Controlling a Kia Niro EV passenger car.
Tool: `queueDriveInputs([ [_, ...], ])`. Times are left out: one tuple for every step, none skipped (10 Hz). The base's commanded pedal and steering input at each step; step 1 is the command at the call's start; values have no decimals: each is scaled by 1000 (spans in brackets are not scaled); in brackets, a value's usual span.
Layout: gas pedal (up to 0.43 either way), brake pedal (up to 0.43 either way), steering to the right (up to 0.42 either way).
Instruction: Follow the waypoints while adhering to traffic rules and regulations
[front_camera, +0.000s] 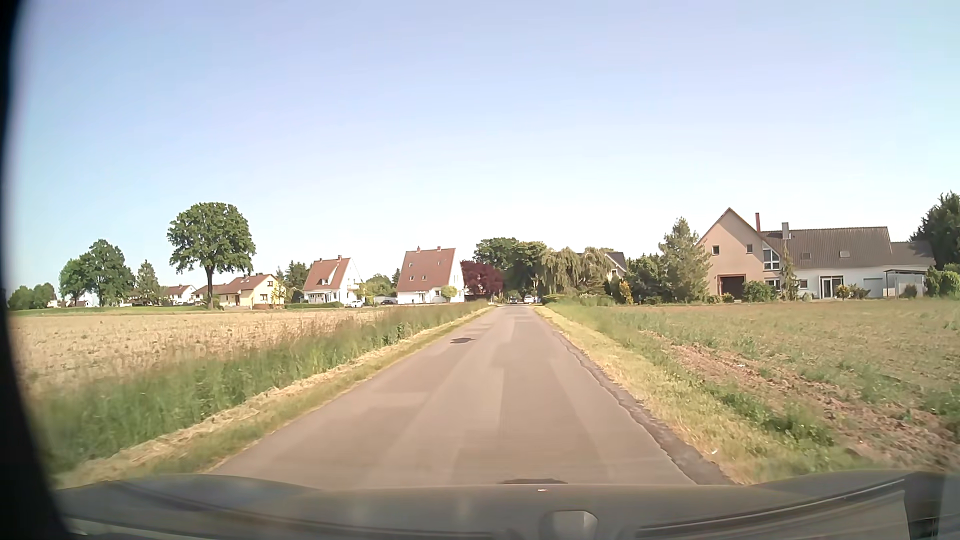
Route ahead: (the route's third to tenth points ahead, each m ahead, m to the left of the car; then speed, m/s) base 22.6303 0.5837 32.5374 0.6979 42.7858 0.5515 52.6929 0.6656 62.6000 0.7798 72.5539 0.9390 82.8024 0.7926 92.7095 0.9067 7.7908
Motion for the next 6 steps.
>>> queueDriveInputs([
  [110, 6, 2],
  [110, 6, 2],
  [110, 6, 1],
  [110, 6, 1],
  [118, 6, -2],
  [118, 6, -4],
])
